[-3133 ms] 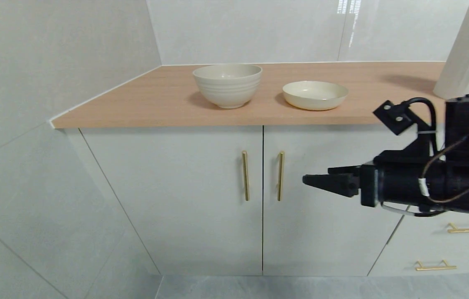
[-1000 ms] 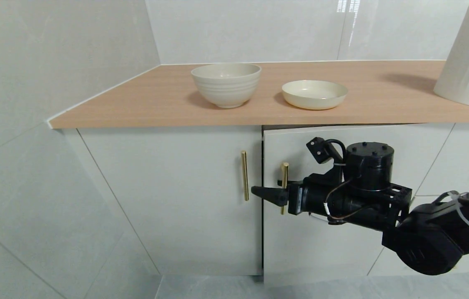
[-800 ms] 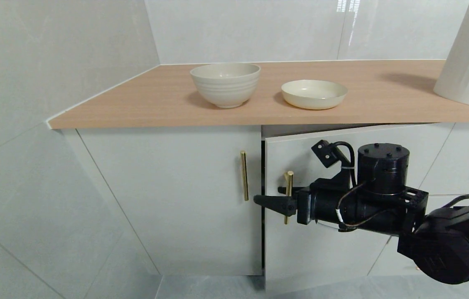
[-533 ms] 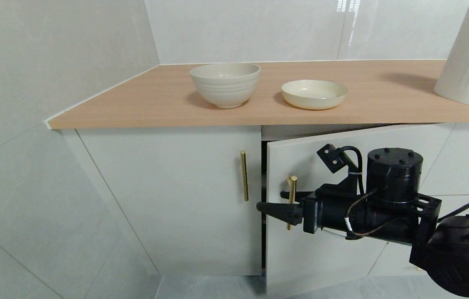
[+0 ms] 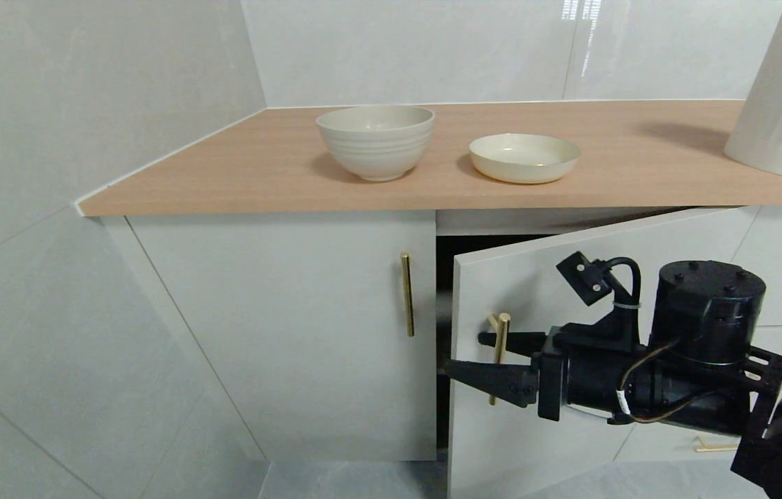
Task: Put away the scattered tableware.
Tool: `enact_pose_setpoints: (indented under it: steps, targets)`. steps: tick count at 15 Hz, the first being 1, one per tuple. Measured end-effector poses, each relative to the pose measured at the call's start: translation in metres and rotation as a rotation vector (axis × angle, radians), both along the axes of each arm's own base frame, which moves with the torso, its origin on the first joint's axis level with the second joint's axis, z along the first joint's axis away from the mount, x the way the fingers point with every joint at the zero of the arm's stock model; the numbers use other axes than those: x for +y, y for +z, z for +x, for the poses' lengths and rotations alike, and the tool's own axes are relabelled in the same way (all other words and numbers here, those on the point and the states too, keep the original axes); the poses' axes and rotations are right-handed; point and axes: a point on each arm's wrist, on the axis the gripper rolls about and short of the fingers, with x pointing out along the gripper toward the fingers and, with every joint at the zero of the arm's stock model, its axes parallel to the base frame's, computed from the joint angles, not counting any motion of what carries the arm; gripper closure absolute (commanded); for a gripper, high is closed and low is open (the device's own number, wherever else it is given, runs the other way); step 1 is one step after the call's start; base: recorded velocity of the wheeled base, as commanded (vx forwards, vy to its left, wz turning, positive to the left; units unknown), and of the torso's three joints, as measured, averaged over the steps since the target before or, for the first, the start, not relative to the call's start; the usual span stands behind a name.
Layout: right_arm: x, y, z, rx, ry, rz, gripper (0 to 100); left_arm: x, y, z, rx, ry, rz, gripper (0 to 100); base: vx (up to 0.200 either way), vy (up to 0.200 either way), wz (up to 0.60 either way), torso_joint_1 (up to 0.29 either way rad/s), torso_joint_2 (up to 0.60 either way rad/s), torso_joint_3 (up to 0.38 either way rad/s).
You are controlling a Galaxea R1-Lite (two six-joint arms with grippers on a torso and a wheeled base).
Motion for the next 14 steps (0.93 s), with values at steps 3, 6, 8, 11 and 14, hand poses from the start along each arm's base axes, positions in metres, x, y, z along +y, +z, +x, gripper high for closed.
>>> enact_pose_setpoints:
  steps: [3, 6, 8, 11, 14]
  targets:
    - [-0.005, -0.004, -0.007, 0.011, 0.055, -0.003, 0, -0.002, 0.031, -0.008, -0.057, -0.102, 0.001, 0, 0.0, 0.0, 0.0, 0.0, 0.0, 0.0]
    - [-0.007, -0.007, -0.01, 0.018, 0.078, -0.01, 0, -0.004, 0.079, -0.002, -0.029, -0.211, -0.001, 0, 0.0, 0.0, 0.0, 0.0, 0.0, 0.0]
    - [-0.008, -0.009, -0.012, -0.006, 0.086, -0.024, 0, -0.006, 0.112, 0.017, 0.03, -0.285, -0.004, 0, 0.0, 0.0, 0.0, 0.0, 0.0, 0.0]
    - [-0.009, -0.011, -0.014, -0.013, 0.091, -0.037, 0, -0.009, 0.148, 0.061, 0.131, -0.378, -0.016, 100, 0.0, 0.0, 0.0, 0.0, 0.0, 0.0]
    - [-0.01, -0.013, -0.015, -0.009, 0.093, -0.042, 0, -0.014, 0.163, 0.109, 0.179, -0.454, -0.027, 100, 0.0, 0.0, 0.0, 0.0, 0.0, 0.0]
